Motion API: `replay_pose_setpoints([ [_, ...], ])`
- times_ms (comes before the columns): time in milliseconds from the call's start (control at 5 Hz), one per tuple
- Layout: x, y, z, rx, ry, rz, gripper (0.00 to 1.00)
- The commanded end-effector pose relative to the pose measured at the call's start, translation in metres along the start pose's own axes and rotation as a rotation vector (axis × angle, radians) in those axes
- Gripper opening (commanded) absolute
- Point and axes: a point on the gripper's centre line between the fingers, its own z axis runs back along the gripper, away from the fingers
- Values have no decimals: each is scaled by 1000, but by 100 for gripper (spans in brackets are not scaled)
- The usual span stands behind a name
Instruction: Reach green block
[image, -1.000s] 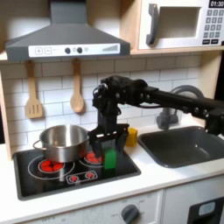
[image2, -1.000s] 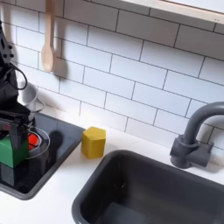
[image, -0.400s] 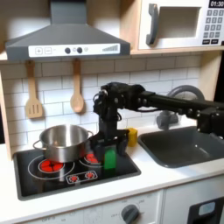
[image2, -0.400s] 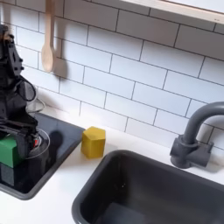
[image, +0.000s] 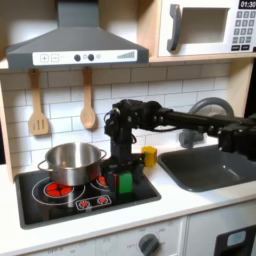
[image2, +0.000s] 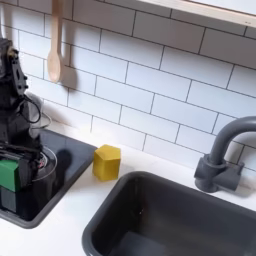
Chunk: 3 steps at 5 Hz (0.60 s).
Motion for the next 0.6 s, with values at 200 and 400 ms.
replay_pose_setpoints([
  [200,2,2,-8,5,1,2,100],
  [400,2,2,-8,5,1,2,100],
])
